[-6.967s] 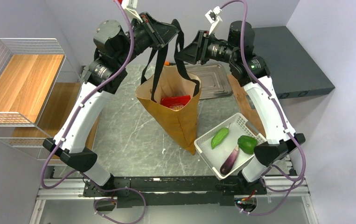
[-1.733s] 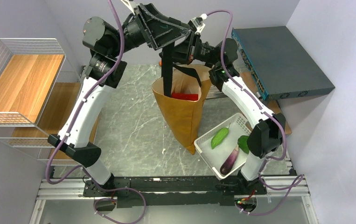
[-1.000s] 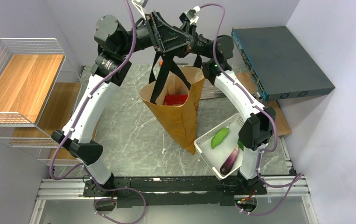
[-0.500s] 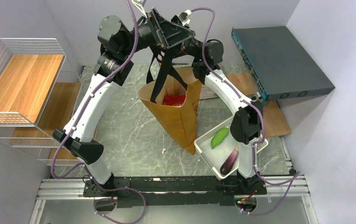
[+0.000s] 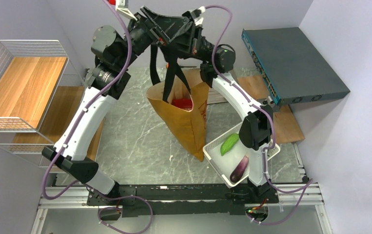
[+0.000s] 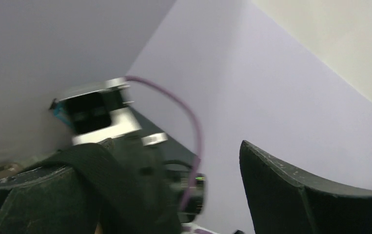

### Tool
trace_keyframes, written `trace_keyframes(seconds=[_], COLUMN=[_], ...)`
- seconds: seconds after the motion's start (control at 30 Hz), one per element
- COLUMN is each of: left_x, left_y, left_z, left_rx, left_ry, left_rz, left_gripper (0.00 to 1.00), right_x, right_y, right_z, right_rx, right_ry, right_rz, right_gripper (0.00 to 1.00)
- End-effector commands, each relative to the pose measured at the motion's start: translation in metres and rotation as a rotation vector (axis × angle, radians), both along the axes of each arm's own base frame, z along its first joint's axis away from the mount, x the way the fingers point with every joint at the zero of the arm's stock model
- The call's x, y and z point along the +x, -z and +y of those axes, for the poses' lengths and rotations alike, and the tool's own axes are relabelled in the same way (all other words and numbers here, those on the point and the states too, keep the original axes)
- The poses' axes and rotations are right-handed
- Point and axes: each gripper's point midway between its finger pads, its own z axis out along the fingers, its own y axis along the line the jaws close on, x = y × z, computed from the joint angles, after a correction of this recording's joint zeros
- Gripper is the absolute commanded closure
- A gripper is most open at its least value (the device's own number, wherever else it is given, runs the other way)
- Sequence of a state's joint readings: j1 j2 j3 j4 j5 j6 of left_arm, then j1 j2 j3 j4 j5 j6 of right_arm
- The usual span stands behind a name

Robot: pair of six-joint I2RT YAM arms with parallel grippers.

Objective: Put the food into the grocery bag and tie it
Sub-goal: Tie the grocery bag at the center of the board.

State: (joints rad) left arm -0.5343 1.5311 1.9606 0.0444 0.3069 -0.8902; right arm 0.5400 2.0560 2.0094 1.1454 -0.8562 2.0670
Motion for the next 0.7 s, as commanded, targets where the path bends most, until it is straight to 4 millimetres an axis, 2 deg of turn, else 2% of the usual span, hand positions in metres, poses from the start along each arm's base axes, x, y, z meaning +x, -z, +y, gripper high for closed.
trace_keyframes(seconds=[0.0,0.17,0.33,0.5,0.57,0.67], left_x=[0.052,0.053,0.047,0.022,0.009,-0.005], left_y=[0.051,0.065,0.074,0.051,0.032,0.025], left_z=[-0.001,-0.028,-0.034,-0.023,-0.017,-0.028], left_rx=[0.114,0.266,0.165,-0.07,-0.163,-0.109], left_ry=[-0.096,-0.008,0.046,0.206,0.306,0.44], left_rz=[0.11,0.101,0.129,0.038,-0.019,-0.042], left_gripper=[0.01,0.01,0.01,0.0,0.01,0.01], right_x=[-0.079,-0.085,-0.088,-0.088,-0.086,-0.087], right_y=[-0.082,-0.088,-0.086,-0.083,-0.084,-0.091], right_z=[-0.073,-0.076,-0.081,-0.092,-0.097,-0.104], right_rx=[0.285,0.299,0.323,0.374,0.393,0.426], right_ry=[-0.121,-0.118,-0.131,-0.124,-0.119,-0.116], right_rz=[-0.168,-0.19,-0.184,-0.158,-0.151,-0.156], right_gripper=[1.0,1.0,1.0,1.0,1.0,1.0])
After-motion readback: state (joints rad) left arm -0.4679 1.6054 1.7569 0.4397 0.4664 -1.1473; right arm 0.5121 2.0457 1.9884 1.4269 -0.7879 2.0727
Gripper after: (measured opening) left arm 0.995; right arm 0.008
